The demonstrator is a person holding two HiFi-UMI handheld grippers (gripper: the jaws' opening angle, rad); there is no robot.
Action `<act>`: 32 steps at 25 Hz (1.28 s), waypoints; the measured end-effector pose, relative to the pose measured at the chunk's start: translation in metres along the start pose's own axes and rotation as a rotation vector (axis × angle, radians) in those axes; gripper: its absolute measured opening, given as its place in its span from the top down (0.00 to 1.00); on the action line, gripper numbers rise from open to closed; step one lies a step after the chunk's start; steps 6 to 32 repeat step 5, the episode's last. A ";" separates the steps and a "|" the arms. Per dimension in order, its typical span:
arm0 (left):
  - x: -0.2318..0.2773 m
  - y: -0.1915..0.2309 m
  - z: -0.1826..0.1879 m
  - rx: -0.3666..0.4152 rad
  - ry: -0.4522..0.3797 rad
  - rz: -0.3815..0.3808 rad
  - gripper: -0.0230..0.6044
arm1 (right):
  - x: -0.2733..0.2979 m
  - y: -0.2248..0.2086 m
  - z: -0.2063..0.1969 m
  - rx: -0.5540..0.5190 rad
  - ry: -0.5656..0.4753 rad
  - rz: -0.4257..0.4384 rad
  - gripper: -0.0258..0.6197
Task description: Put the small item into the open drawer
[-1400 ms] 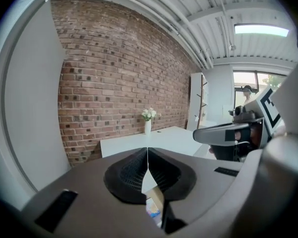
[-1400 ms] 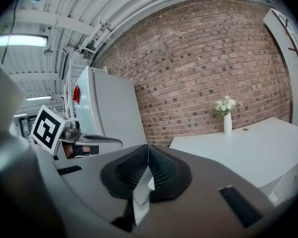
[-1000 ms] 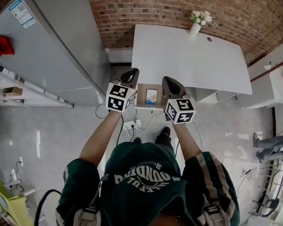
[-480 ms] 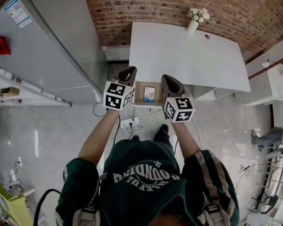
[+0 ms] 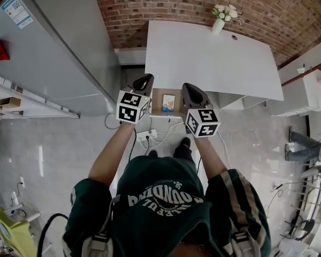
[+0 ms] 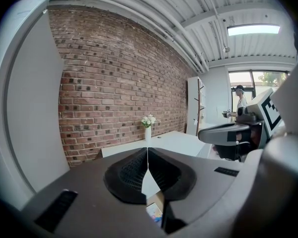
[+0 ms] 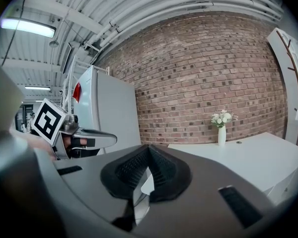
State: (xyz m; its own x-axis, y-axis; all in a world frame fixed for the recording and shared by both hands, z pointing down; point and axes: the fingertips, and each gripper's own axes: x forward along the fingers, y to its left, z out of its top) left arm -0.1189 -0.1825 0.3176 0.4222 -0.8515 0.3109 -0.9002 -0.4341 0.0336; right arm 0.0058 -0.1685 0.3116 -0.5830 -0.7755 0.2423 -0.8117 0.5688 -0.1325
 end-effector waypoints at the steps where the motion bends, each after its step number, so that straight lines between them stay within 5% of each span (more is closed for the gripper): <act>1: 0.000 0.000 -0.001 0.002 0.001 0.001 0.93 | 0.000 0.000 -0.001 0.000 -0.001 0.000 0.92; 32: -0.003 0.000 -0.007 0.003 0.002 0.002 0.93 | -0.002 0.003 -0.003 -0.003 -0.004 -0.001 0.92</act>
